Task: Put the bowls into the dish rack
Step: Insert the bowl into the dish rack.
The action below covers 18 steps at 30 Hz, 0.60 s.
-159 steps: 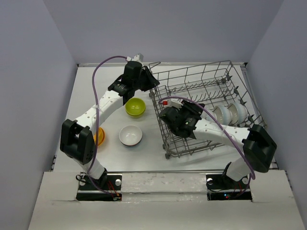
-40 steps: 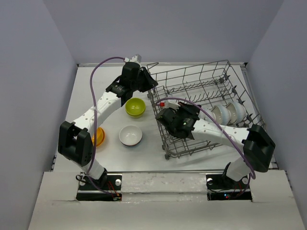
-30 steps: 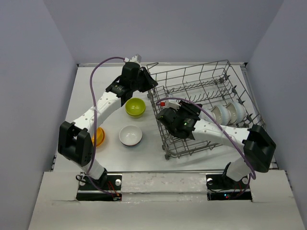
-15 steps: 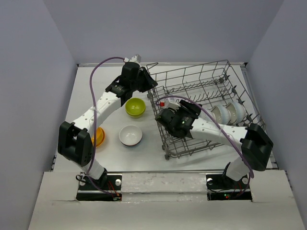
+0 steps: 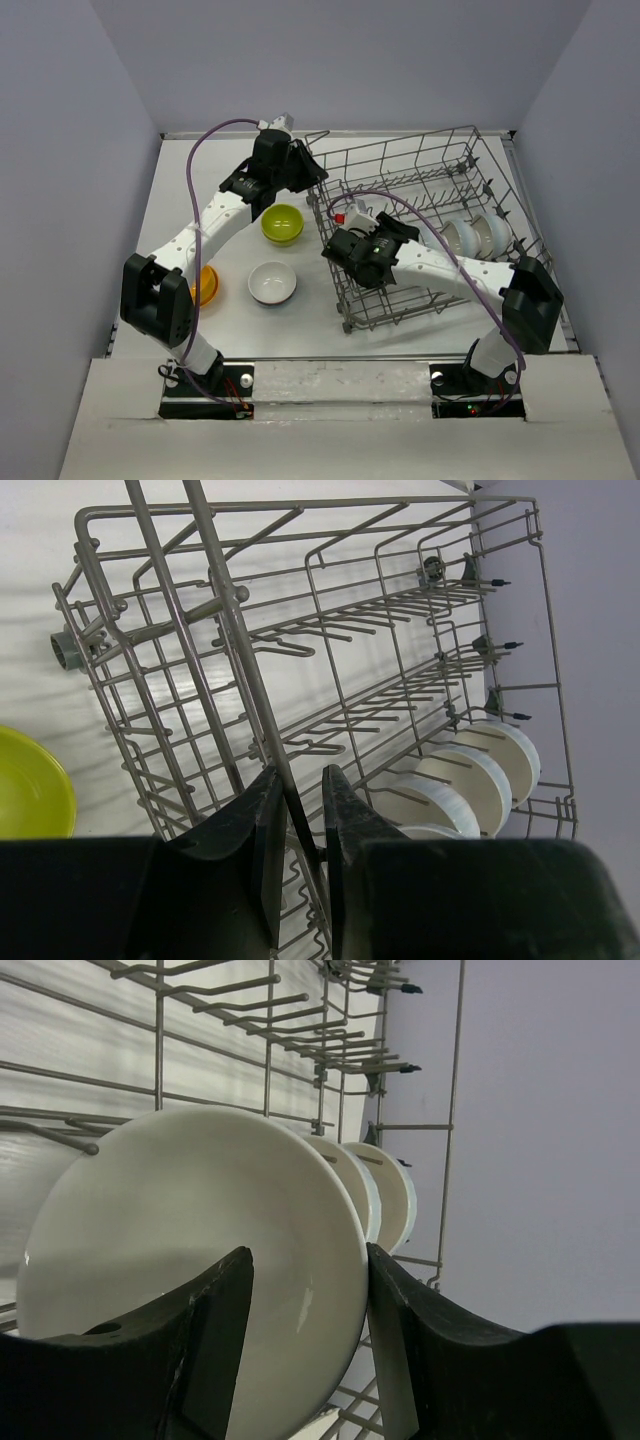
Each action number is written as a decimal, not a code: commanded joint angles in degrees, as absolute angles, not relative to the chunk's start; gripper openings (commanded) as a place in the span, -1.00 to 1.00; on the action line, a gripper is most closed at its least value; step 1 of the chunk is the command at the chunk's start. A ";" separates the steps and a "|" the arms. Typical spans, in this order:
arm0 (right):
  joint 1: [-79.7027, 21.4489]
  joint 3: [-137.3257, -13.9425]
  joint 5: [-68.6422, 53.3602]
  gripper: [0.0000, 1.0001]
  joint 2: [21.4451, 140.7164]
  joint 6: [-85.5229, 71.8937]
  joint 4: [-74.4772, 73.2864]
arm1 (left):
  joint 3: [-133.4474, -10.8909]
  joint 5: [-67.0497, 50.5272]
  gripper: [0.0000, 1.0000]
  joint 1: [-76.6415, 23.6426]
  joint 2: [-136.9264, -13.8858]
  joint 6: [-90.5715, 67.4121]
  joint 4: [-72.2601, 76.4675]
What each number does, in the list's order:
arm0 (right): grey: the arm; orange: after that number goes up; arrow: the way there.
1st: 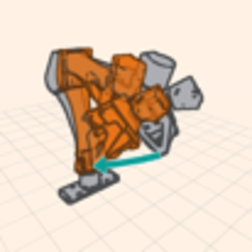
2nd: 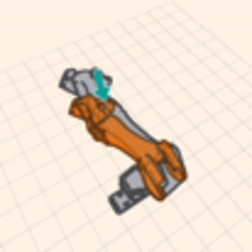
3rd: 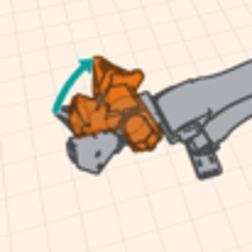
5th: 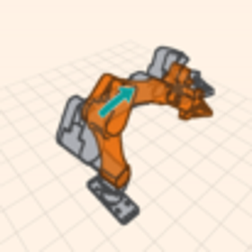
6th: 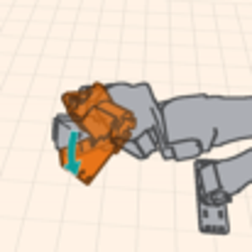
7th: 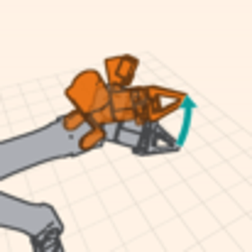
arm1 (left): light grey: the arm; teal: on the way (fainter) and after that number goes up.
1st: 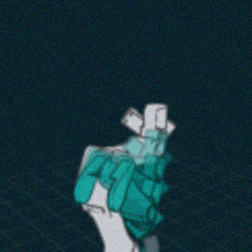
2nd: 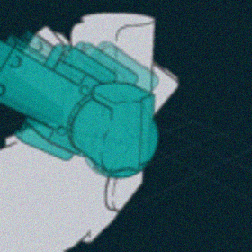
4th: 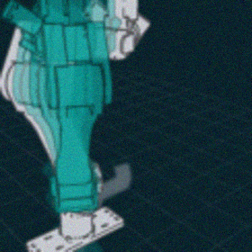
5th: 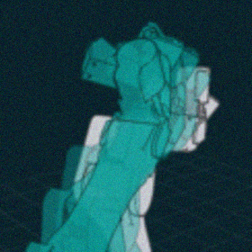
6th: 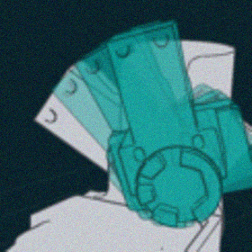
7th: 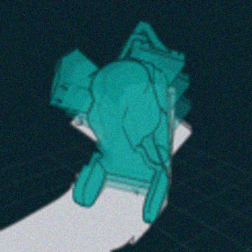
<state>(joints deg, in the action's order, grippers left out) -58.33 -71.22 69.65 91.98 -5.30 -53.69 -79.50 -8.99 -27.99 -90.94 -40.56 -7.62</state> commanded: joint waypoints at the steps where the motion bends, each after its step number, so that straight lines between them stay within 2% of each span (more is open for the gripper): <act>1: -59.33 -73.30 66.01 0.07 90.88 -12.56 -57.65 | -80.51 -9.32 -1.00 -26.98 -86.31 -37.18 -2.64; 6: -59.33 -72.86 64.86 0.07 89.65 -14.06 -58.10 | -80.68 -9.14 -1.00 -26.98 -86.40 -37.18 -2.55; 10: -59.33 -71.98 65.21 -0.03 89.12 -14.50 -58.27 | -81.03 -9.14 -1.00 -26.98 -86.57 -37.27 -2.72; 12: -59.33 -72.16 65.04 -0.15 89.12 -15.46 -58.71 | -81.04 -9.14 -1.00 -26.98 -86.66 -37.27 -2.72; 13: -59.33 -72.51 64.78 -0.30 89.21 -15.82 -59.06 | -81.04 -9.14 -1.00 -26.98 -86.66 -37.27 -2.72; 15: -59.33 -72.86 64.51 -0.43 89.30 -16.78 -59.50 | -81.12 -9.05 -1.00 -26.98 -86.66 -37.27 -2.72; 16: -59.33 -72.95 64.42 -0.58 89.30 -17.14 -59.94 | -81.04 -9.05 -1.00 -26.98 -86.66 -37.27 -2.81; 18: -59.33 -73.39 64.51 -0.71 89.47 -18.89 -60.55 | -81.12 -9.05 -1.00 -26.90 -86.66 -37.18 -2.81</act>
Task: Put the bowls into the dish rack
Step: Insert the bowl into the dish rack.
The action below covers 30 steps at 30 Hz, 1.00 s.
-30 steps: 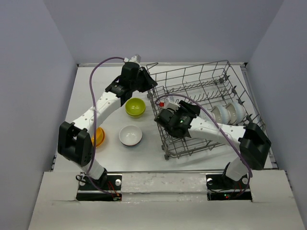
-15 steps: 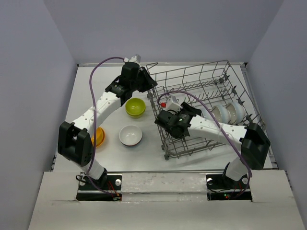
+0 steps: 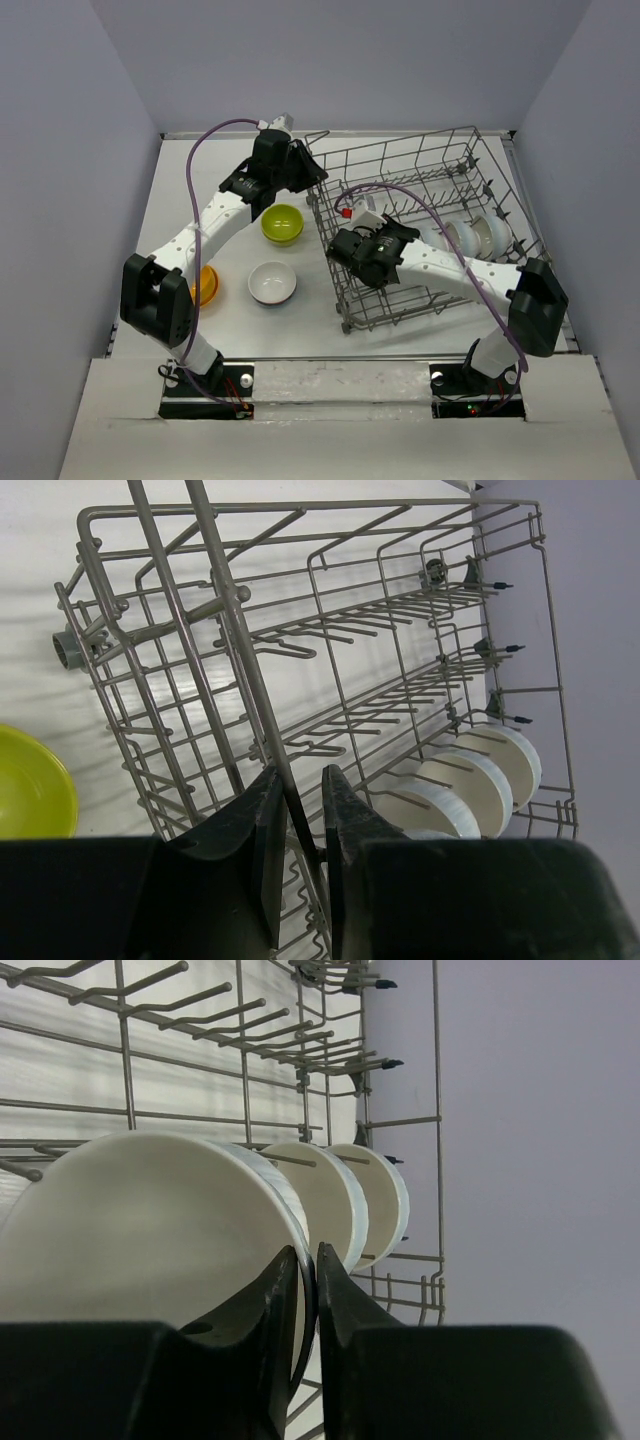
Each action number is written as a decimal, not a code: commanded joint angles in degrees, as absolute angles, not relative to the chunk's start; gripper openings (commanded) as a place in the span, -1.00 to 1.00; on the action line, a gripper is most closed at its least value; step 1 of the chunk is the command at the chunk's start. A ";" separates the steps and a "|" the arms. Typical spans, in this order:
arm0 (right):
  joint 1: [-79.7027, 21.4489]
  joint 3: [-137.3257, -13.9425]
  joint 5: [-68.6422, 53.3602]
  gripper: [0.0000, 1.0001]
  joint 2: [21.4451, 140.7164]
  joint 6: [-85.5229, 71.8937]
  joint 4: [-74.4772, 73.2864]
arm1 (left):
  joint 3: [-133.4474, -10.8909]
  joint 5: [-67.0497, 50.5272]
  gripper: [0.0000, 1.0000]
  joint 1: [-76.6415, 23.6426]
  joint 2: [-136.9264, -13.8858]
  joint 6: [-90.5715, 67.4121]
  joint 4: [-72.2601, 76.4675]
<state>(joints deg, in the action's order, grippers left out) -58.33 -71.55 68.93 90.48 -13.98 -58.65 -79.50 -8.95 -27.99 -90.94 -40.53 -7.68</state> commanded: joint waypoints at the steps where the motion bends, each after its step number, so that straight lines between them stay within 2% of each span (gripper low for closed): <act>1: -59.33 -73.56 64.51 -0.80 89.56 -19.51 -61.34 | -81.04 -9.05 -1.00 -26.98 -86.66 -37.18 -2.81; 4: -58.80 -74.27 64.69 -0.98 89.82 -22.32 -62.84 | -81.04 -9.05 -1.00 -26.98 -86.66 -37.18 -2.81; 13: -58.80 -75.94 73.12 -0.98 93.51 -24.18 -67.41 | -81.04 -9.67 -1.00 -27.25 -86.84 -37.44 -2.55; 30: -58.80 -68.74 74.10 -0.99 86.58 14.29 -37.72 | -81.21 -9.49 -1.00 -27.25 -86.66 -37.35 -2.73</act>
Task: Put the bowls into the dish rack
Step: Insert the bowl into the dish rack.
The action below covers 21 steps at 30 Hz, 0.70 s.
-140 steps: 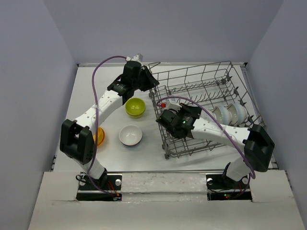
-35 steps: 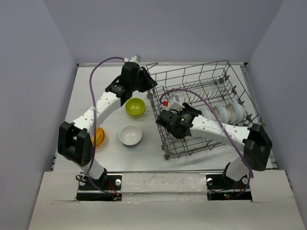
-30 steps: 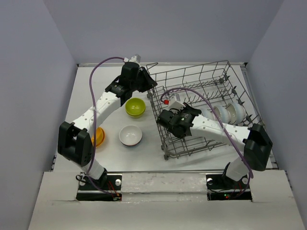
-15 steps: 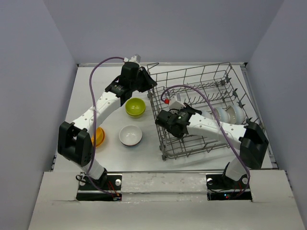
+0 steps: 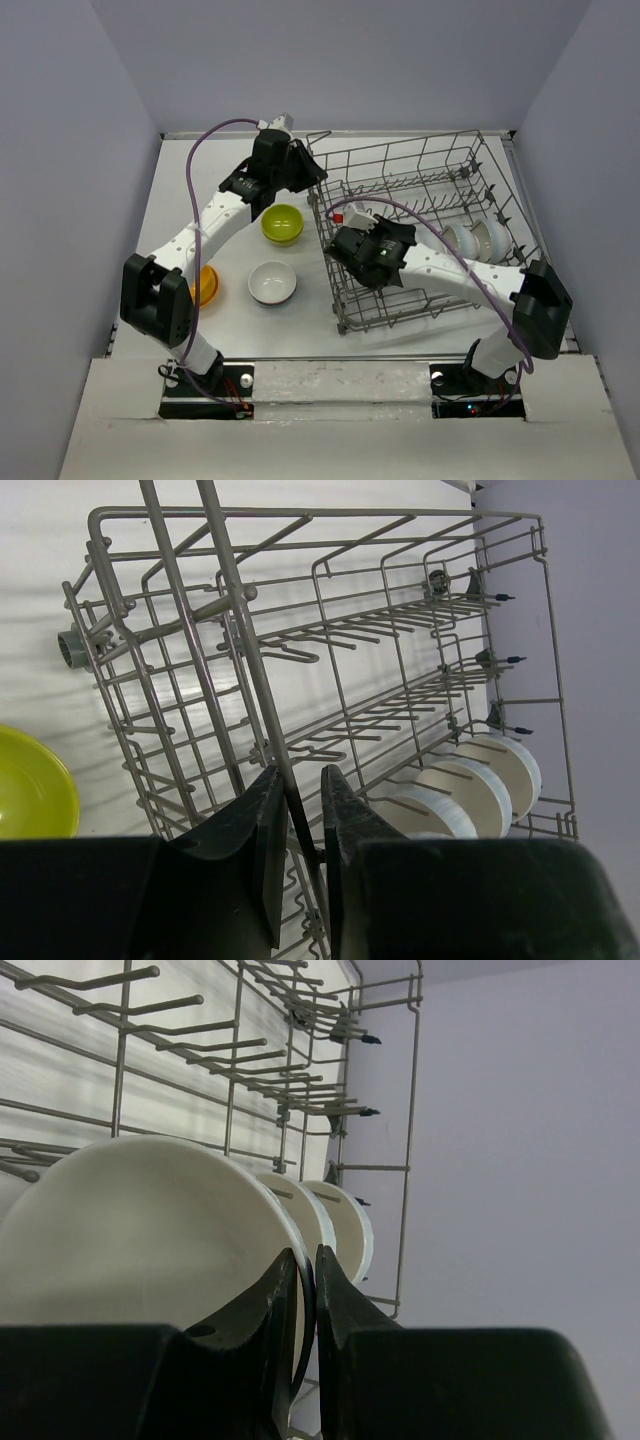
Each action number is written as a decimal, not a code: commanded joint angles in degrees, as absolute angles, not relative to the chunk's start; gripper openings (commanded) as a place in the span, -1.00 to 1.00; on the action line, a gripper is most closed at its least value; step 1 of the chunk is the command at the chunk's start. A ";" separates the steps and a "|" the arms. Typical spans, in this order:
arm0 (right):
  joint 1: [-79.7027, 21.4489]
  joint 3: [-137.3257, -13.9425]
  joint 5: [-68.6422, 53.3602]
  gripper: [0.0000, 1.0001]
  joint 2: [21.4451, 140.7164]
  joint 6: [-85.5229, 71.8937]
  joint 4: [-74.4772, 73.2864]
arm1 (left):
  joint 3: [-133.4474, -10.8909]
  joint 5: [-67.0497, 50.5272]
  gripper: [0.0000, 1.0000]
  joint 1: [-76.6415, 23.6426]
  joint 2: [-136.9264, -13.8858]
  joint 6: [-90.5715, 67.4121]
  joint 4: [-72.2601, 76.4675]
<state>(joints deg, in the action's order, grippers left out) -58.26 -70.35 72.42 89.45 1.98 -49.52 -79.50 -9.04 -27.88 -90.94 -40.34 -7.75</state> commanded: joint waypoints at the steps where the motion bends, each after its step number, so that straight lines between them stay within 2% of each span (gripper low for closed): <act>1: -58.80 -67.60 73.57 -0.99 85.70 15.81 -34.92 | -81.21 -9.49 -1.00 -27.25 -86.66 -37.35 -2.72; 12: -60.46 -63.20 72.42 -0.99 84.81 29.96 -24.53 | -80.86 -9.49 -1.00 -27.25 -86.57 -37.27 -2.64; 21: -62.14 -58.19 73.56 -0.99 83.85 33.05 -19.95 | -80.68 -9.49 -1.00 -27.25 -86.57 -37.18 -2.72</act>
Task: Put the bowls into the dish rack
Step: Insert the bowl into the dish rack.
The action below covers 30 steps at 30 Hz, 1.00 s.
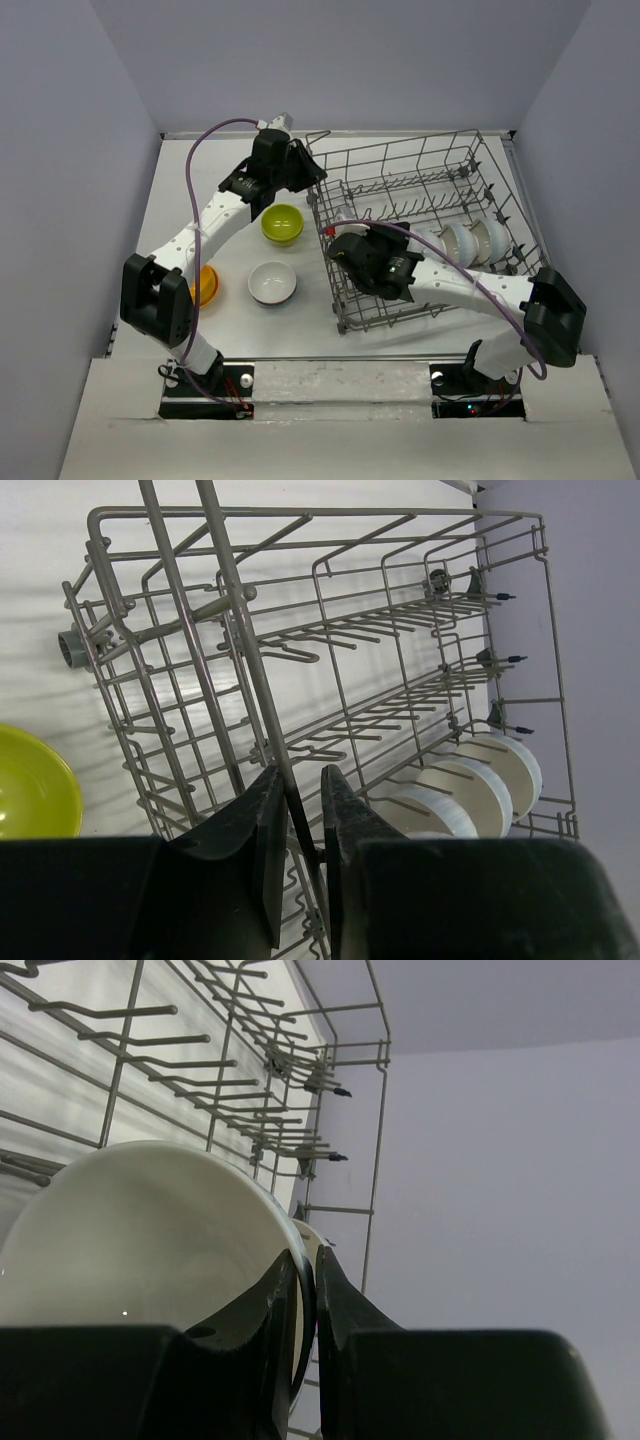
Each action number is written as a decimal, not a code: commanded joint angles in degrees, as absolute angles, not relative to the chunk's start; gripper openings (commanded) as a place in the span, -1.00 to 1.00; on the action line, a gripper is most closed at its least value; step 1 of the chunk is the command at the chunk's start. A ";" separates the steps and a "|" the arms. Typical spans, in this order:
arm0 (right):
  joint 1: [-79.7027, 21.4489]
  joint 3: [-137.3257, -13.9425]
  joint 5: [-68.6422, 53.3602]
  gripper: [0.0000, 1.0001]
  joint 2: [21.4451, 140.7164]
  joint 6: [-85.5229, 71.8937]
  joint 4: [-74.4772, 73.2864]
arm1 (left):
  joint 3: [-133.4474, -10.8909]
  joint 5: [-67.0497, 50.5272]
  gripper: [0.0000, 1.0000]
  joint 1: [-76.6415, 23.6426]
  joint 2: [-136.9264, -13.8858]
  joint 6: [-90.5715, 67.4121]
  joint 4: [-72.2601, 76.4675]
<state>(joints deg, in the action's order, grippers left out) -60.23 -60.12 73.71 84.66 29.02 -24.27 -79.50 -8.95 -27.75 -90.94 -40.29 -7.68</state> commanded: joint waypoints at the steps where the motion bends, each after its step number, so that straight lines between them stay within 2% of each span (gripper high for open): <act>1: -62.66 -57.84 73.48 -0.99 83.67 32.87 -19.95 | -80.68 -9.58 -1.00 -27.25 -86.57 -37.26 -2.64; 12: -64.95 -57.92 70.14 -0.97 84.64 27.34 -20.13 | -81.04 -9.58 -1.00 -27.33 -86.75 -37.18 -2.64; 16: -64.95 -58.53 68.73 -0.78 85.60 25.50 -21.70 | -81.38 -9.67 -1.00 -27.33 -86.92 -37.18 -2.72; 30: -65.48 -61.44 63.90 -0.49 86.57 20.30 -25.14 | -81.74 -9.58 -1.00 -27.33 -87.01 -37.18 -2.99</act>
<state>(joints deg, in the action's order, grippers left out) -63.44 -60.86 67.88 85.03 23.64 -23.62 -79.50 -9.02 -27.73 -90.87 -40.27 -7.99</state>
